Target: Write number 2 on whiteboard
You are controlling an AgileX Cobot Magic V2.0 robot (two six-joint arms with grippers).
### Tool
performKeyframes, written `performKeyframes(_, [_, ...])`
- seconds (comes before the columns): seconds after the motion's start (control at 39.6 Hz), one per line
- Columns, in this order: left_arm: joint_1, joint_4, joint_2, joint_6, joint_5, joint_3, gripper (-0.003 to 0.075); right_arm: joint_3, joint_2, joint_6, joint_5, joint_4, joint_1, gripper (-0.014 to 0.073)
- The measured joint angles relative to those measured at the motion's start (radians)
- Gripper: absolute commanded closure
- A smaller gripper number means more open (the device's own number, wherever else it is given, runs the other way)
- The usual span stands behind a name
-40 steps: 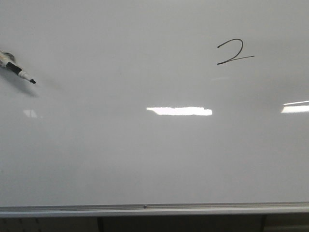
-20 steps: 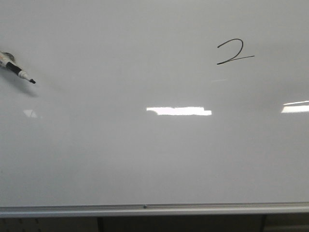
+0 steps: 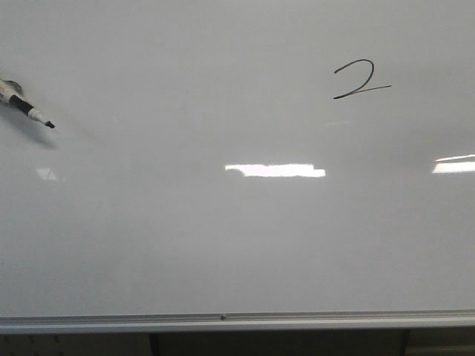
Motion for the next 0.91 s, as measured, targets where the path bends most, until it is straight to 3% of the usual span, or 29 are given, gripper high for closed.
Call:
performKeyframes(0.68, [-0.013,-0.002,-0.006,0.000,-0.008,0.007,0.0739,0.006,0.000,0.000,0.000,0.000,0.000,0.0662])
performKeyframes(0.91, [0.017,-0.008,-0.125,0.000,-0.160,0.146,0.0739,0.006,0.000,0.000,0.000,0.000,0.000,0.0662])
